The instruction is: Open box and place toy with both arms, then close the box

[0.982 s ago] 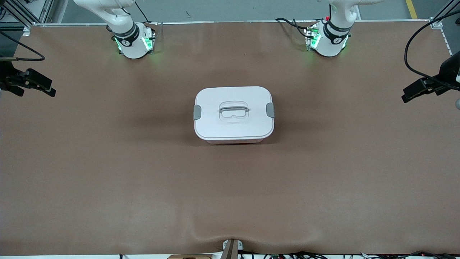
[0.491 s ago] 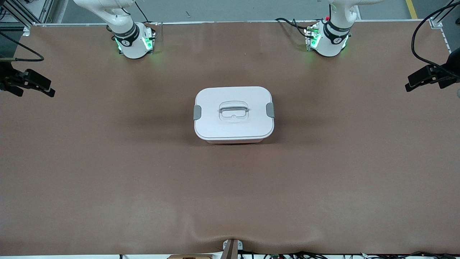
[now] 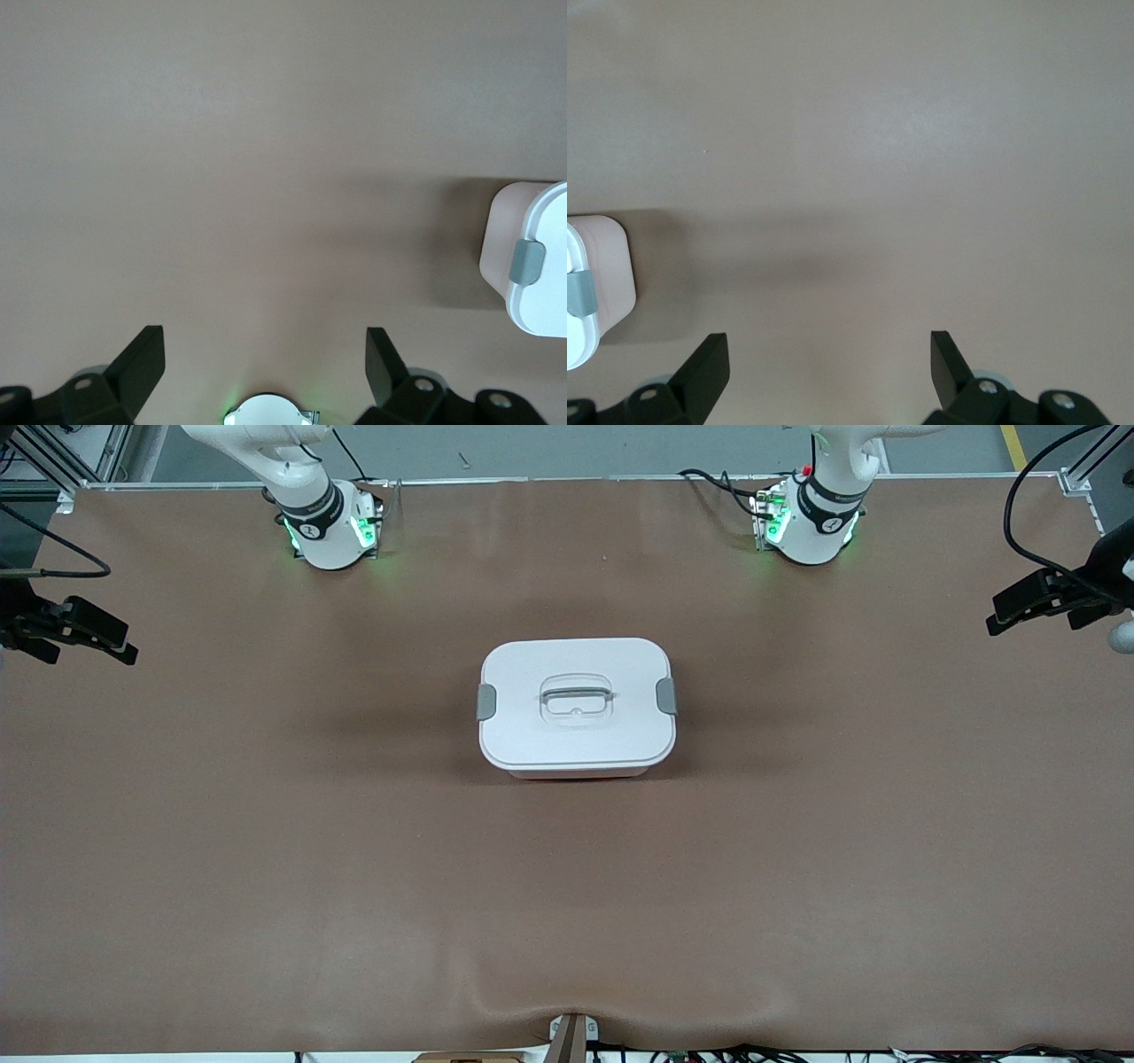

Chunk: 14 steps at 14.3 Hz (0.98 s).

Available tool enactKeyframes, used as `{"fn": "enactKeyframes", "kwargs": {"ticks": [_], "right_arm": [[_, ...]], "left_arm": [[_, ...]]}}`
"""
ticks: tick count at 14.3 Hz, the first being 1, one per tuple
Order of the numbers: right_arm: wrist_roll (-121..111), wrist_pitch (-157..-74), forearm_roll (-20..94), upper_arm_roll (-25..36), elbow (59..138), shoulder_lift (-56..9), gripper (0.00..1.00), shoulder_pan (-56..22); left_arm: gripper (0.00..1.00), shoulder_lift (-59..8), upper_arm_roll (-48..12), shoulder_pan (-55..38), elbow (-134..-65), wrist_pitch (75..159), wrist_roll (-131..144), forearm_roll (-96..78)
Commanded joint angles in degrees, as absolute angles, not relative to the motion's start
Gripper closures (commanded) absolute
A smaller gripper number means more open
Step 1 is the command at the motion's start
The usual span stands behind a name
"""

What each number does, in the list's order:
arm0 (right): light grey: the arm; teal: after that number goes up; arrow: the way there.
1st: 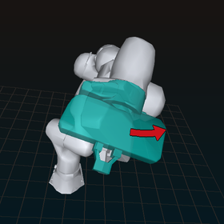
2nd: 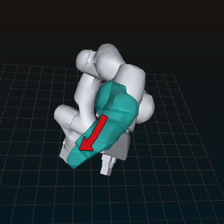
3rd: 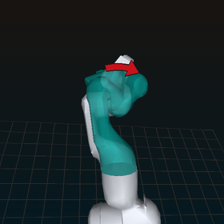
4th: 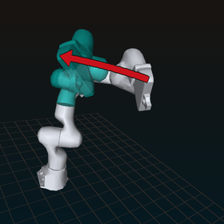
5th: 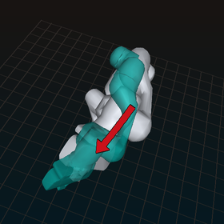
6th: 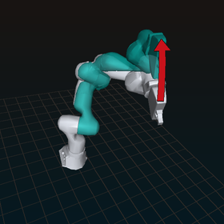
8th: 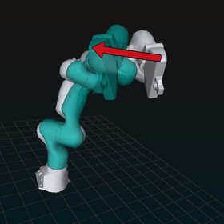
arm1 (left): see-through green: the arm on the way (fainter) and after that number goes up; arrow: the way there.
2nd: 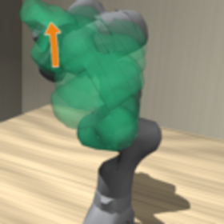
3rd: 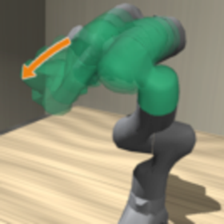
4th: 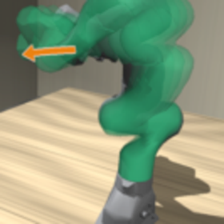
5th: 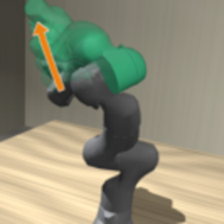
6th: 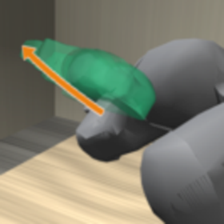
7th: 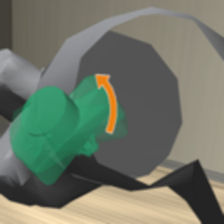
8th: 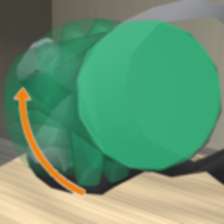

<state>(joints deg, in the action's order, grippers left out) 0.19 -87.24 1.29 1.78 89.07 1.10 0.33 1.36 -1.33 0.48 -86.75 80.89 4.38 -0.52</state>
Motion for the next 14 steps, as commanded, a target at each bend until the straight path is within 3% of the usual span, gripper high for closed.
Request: {"fn": "enactKeyframes", "kwargs": {"ticks": [1, 14], "right_arm": [[-0.26, -86.84, 1.05, 1.58, 87.80, 0.27, 0.00, 0.79], [-0.26, -86.92, 1.41, 1.58, 87.63, -0.26, 0.00, 0.70]], "left_arm": [[0.00, 2.55, -0.53, 0.26, -88.24, 82.35, 2.90, -0.26], [0.00, 1.41, -1.05, 0.00, -88.07, 83.58, 4.13, -0.09]]}}
